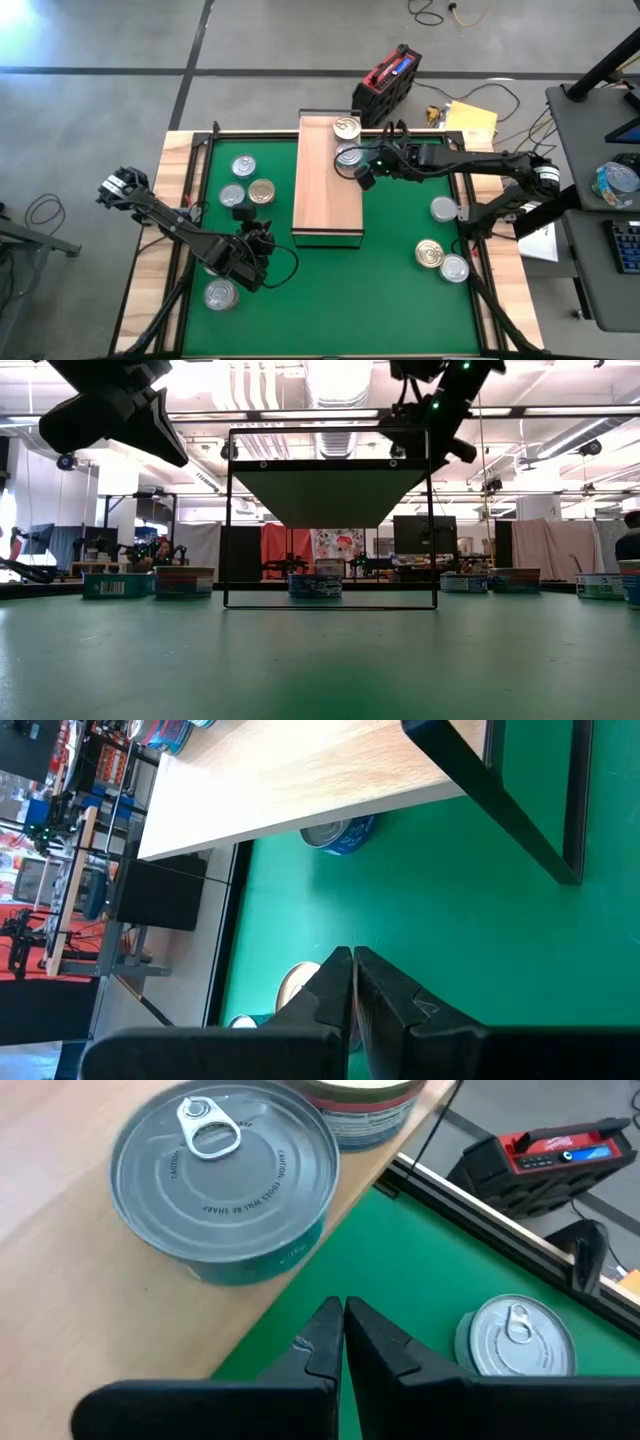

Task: Stack canned seafood by type on shelf
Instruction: Put the bottom green tuna can on the shelf

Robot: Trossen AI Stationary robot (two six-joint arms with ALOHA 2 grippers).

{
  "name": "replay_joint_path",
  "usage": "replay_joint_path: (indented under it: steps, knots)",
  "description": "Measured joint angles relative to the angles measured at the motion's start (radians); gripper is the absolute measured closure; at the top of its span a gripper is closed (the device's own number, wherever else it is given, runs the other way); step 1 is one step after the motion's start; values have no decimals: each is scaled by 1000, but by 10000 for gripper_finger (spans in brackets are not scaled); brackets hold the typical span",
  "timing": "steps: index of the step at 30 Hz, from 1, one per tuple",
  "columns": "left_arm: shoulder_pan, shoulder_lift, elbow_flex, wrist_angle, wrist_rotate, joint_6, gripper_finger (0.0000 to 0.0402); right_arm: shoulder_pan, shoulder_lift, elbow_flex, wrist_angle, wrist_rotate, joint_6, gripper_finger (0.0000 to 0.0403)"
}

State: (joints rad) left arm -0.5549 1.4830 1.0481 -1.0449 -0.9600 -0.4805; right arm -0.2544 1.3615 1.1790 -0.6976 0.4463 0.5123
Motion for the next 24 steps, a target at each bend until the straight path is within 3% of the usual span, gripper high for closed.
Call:
replay_joint_path:
  steps: [5, 17, 24]
  knots:
    - [0, 0, 0, 16, 0, 0, 401, 35, -54, -53, 18, 2, -4, 394]
    - [1, 0, 0, 111, 14, 0, 401, 91, -282, -341, 368, 27, -99, 394]
    - [3, 0, 31, 160, 154, -9, 401, 143, -357, -404, 397, 28, -55, 394]
